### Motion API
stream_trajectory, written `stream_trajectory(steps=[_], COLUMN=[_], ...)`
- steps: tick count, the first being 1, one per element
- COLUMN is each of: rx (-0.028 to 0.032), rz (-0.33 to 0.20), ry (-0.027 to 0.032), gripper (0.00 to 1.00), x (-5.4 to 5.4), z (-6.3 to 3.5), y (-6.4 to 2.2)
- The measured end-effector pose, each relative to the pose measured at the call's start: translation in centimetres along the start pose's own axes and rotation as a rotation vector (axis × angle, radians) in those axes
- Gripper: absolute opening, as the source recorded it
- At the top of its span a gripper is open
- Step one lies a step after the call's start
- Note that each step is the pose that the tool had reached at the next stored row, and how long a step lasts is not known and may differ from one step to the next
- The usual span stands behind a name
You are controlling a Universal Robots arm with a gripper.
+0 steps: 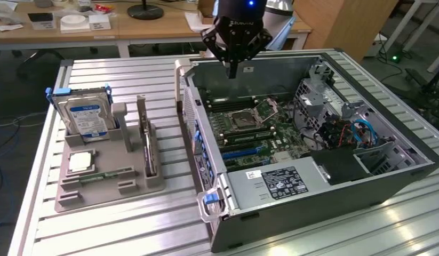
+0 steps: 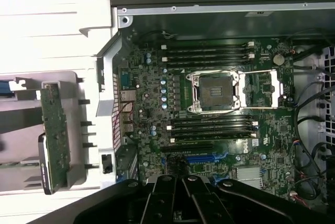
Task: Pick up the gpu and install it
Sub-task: 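Reach for the gpu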
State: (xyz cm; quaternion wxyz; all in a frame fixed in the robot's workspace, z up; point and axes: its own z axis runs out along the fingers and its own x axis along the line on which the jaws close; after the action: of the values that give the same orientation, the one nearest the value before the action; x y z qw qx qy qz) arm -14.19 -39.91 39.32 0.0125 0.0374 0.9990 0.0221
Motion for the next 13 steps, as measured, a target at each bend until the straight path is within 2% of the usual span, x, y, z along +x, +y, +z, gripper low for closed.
stream_trajectory(steps=[13], rx=[0.0001], rz=[0.000], ry=[0.0001], gripper=[0.10], x=[0.88], z=[-0.03], y=[-0.10])
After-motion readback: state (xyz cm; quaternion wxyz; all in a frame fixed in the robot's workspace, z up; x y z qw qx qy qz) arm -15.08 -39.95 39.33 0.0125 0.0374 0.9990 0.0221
